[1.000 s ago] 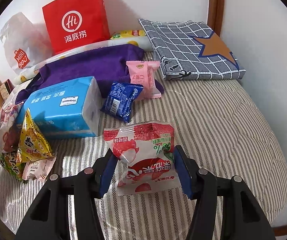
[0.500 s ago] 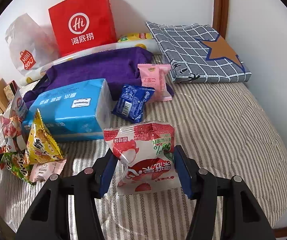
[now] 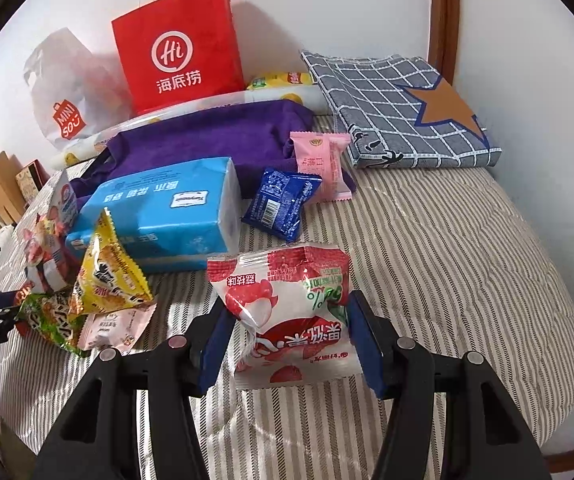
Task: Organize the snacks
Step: 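Grasp the small red candy packet with the left tool, then carry the red packet with the left tool while the right tool carries its bag over the purple towel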
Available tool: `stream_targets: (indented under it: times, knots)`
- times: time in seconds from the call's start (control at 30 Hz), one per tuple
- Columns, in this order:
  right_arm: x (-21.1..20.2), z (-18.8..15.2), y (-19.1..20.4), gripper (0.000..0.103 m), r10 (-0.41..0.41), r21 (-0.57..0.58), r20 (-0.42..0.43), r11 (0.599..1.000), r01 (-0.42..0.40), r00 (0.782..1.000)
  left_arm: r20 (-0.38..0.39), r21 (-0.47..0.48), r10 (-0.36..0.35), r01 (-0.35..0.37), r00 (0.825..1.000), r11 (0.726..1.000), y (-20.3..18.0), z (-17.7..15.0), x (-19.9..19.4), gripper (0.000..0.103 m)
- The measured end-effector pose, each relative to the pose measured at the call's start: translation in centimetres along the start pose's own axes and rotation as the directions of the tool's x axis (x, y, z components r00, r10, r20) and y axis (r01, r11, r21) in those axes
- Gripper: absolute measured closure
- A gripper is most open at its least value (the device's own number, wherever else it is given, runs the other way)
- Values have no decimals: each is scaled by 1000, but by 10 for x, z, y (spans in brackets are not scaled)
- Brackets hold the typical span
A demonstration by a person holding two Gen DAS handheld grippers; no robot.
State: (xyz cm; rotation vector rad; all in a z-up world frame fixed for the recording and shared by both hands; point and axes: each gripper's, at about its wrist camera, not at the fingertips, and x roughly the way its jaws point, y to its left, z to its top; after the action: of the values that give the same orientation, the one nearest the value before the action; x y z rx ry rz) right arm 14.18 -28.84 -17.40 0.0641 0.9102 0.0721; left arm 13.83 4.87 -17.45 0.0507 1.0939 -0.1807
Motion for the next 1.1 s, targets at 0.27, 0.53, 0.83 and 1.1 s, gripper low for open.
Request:
stream_targets:
  times: [0.27,0.53,0.83,1.1]
  knots:
    - [-15,0,8,47,20,-6,11,1000,-20,1000,53,-51,-2,4,999,999,10,-11,-34,65]
    - [-38,10,22,47,23,-16,32,1000,-23,999,135,-52,-90,98,987,994,-9,1,-69,65]
    - [-51,37,36,47,51,-5,28,999,-50,998,196,11,-148,149,969,989,-51,35,-89,65]
    - [-53,69,41,47,48,-31,48,998,-46,998,230,35,-176,173,957,984,-69,71,-94,65]
